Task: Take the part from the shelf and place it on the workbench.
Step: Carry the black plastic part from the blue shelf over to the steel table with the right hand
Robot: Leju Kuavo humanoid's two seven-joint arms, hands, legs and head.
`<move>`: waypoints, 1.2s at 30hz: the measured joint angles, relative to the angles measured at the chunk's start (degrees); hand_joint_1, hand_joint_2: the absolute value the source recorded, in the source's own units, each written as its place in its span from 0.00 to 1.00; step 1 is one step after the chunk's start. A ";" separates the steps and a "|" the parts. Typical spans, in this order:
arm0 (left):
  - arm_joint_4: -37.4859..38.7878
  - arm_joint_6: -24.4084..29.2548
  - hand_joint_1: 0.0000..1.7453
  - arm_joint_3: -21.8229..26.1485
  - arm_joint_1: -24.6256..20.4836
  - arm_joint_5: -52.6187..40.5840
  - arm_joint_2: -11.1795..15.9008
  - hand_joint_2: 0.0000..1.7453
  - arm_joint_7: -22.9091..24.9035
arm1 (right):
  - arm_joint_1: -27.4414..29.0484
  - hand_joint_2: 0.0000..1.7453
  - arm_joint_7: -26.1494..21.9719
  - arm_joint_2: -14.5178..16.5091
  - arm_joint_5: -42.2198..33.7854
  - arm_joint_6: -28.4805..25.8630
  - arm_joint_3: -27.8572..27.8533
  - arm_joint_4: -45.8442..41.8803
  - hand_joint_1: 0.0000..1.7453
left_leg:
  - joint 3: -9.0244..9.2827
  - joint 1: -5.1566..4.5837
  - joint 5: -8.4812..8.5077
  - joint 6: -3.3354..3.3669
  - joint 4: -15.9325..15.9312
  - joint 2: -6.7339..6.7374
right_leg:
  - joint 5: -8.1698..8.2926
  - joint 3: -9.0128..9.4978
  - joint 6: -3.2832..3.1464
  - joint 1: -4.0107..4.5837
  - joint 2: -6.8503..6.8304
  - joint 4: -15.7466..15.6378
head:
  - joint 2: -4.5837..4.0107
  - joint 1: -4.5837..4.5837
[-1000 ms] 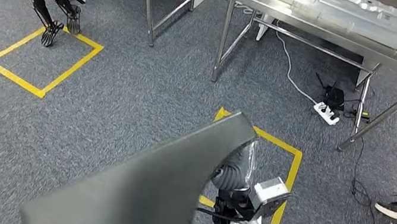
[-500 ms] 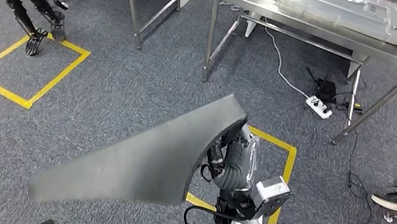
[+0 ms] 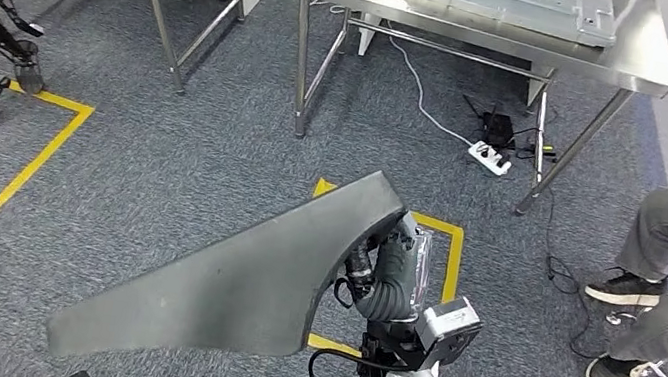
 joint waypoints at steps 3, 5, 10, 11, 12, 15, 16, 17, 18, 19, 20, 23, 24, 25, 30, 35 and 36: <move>-0.01 0.07 0.00 -0.01 -0.04 0.00 0.06 1.00 -0.07 | -0.16 1.00 -0.06 -0.01 0.04 -0.02 -0.09 0.04 0.98 | 0.18 -0.08 0.10 0.70 -0.25 1.35 | -3.47 -2.63 0.56 0.03 -3.58 5.59 | 0.00 0.36; -0.01 0.08 0.00 -0.01 0.09 0.00 0.05 1.00 -0.09 | -0.15 1.00 -0.10 -0.01 0.05 -0.02 -0.10 0.14 0.98 | 0.19 -0.30 -0.07 1.00 -0.23 2.56 | -6.65 -6.10 0.85 -0.20 -4.95 12.82 | 0.00 0.50; -0.01 0.08 0.00 -0.01 0.09 0.00 0.01 1.00 -0.09 | -0.10 1.00 -0.14 -0.01 0.05 -0.02 -0.12 0.42 0.98 | 0.94 -0.67 -0.84 0.63 -0.07 5.55 | -1.74 -2.05 0.21 0.13 -8.17 5.27 | 0.00 0.53; -0.01 0.08 0.00 -0.01 0.11 0.00 0.01 1.00 -0.09 | -0.17 1.00 -0.17 0.00 0.07 -0.02 -0.13 0.42 0.98 | 1.14 -0.86 -1.05 0.39 -0.04 6.11 | -0.88 -0.52 -0.10 0.44 -9.40 2.23 | 0.00 0.50; -0.01 0.08 0.00 -0.01 0.14 0.00 0.00 1.00 -0.09 | -0.23 1.00 -0.20 0.01 0.08 -0.02 -0.13 0.41 0.98 | 1.32 -1.05 -1.20 0.15 -0.05 6.68 | -0.64 0.29 -0.37 0.71 -10.24 0.46 | 0.00 0.48; -0.01 0.08 0.00 -0.01 -0.01 0.01 0.00 1.00 -0.07 | -0.23 1.00 -0.25 0.02 0.10 -0.02 -0.15 0.42 0.98 | 1.82 -1.17 -1.63 -0.62 -0.22 8.25 | -0.63 0.52 -1.11 0.76 -8.77 -0.44 | 0.00 0.45; -0.01 0.08 0.00 -0.01 -0.11 0.01 0.00 1.00 -0.08 | -0.26 1.00 -0.27 0.02 0.10 -0.01 -0.16 0.42 0.98 | 1.75 -1.06 -2.22 -0.92 0.34 7.62 | -0.48 0.73 -1.44 0.59 -8.05 -0.71 | 0.00 0.40; -0.01 0.09 0.00 -0.02 -0.17 0.01 0.00 1.00 -0.09 | -0.34 1.00 -0.29 0.04 0.10 -0.01 -0.16 0.42 0.98 | 1.17 -0.93 -3.27 -1.18 1.86 6.38 | -0.30 0.93 -1.76 0.38 -7.37 -0.99 | 0.00 0.29; -0.01 0.09 0.00 -0.02 -0.19 0.01 0.00 1.00 -0.10 | -0.42 1.00 -0.31 0.07 0.09 0.00 -0.15 0.42 0.98 | -0.01 -0.80 -4.75 -1.39 4.46 4.74 | -0.16 1.10 -2.00 0.21 -6.68 -1.16 | 0.00 0.14; -0.01 0.10 0.00 -0.03 -0.12 0.00 0.00 1.00 -0.11 | -0.49 1.00 -0.33 0.07 0.09 0.00 -0.15 0.44 0.98 | -1.71 -0.76 -6.39 -1.52 7.95 3.33 | -0.12 1.09 -2.16 0.19 -5.94 -1.19 | 0.00 0.01; -0.01 0.09 0.00 -0.03 0.00 0.01 0.00 1.00 -0.10 | -0.49 1.00 -0.33 0.08 0.08 0.00 -0.15 0.49 0.98 | -3.55 -0.73 -7.70 -1.61 11.45 2.60 | -0.11 1.05 -2.25 0.23 -5.19 -1.14 | 0.00 -0.08; -0.01 0.09 0.00 -0.09 0.27 0.02 0.00 1.00 -0.03 | -0.34 1.00 -0.28 0.08 0.04 0.02 -0.15 0.70 0.98 | -5.16 -0.73 -5.81 -1.58 12.84 2.06 | -0.33 1.09 -2.43 0.38 -3.26 -0.69 | 0.00 -0.13; -0.01 0.10 0.00 -0.11 0.18 0.02 0.01 1.00 -0.02 | -0.32 1.00 -0.24 0.08 0.01 0.05 -0.15 0.74 0.98 | -3.96 -0.73 -3.49 -1.44 9.55 1.99 | -0.46 1.13 -2.41 0.39 -2.80 -0.48 | 0.00 -0.14; -0.01 0.11 0.00 -0.12 0.04 0.03 0.03 1.00 -0.02 | -0.32 1.00 -0.20 0.08 -0.04 0.09 -0.15 0.76 0.98 | -2.54 -0.77 -1.80 -1.24 6.03 1.81 | -0.58 1.14 -2.28 0.42 -2.41 -0.31 | 0.00 -0.12; -0.01 0.07 0.00 -0.17 -0.32 0.09 0.09 1.00 -0.09 | -0.42 1.00 0.03 0.09 -0.16 0.39 -0.15 0.95 0.98 | -0.31 -1.17 -0.24 -0.39 0.31 1.23 | -0.83 0.79 -1.80 0.63 -1.91 0.08 | 0.00 -0.03; -0.01 0.05 0.00 -0.21 -0.24 0.15 0.07 1.00 -0.17 | -0.42 1.00 0.01 0.08 -0.16 0.03 -0.15 1.02 0.98 | -0.28 -1.34 -0.17 -0.15 0.24 1.02 | -0.79 1.10 -1.86 0.55 -2.25 -0.35 | 0.00 0.00; -0.01 0.05 0.00 -0.22 -0.24 0.15 0.07 1.00 -0.20 | -0.43 1.00 -0.02 0.08 -0.16 0.01 -0.15 1.02 0.98 | -0.28 -1.35 -0.19 -0.09 0.24 1.00 | -0.76 1.14 -1.81 0.54 -2.27 -0.43 | 0.00 0.00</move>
